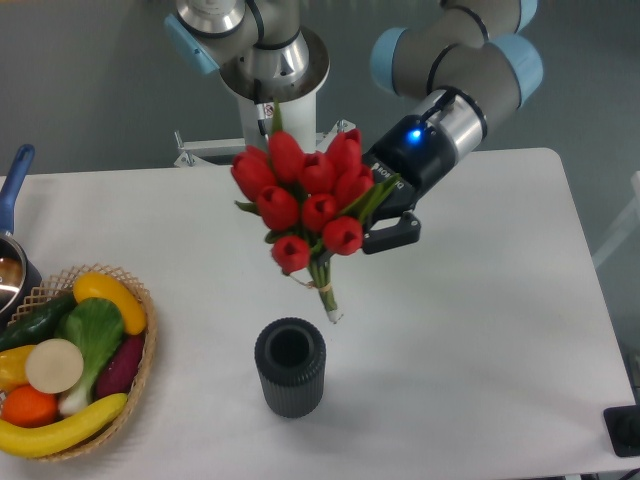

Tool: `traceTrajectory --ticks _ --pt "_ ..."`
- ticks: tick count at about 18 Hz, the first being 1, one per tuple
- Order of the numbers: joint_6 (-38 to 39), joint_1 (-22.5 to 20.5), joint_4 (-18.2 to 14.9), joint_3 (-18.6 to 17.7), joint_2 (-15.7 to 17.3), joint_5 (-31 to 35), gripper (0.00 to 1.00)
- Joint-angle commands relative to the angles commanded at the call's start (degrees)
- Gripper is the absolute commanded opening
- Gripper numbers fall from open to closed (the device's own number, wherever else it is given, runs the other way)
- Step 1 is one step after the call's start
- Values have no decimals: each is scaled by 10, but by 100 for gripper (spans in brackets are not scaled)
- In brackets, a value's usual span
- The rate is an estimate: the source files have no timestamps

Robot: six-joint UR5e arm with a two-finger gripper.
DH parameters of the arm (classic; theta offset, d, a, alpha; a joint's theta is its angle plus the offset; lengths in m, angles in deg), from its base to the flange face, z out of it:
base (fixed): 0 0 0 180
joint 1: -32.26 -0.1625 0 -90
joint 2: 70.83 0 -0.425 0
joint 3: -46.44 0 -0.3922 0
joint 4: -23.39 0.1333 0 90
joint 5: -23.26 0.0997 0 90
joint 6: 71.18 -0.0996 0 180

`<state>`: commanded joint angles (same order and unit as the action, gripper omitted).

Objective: Insert the flowers into the vase
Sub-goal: 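Carry the tulip bunch over the black vase, stems pointing down, then lower the tulip stems down into the black vase opening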

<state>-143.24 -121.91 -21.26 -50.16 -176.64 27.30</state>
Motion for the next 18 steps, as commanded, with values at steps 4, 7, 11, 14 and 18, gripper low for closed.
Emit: traceTrajectory --ticks 4,7,11,14,18 --pt "-5 25 3 19 -28 0 28" --pt "-6 31 3 22 -33 0 28" --pt "-5 33 3 12 -35 1 28" --pt "-6 33 3 3 -39 3 28" --pt "-6 33 3 -4 -45 4 28"
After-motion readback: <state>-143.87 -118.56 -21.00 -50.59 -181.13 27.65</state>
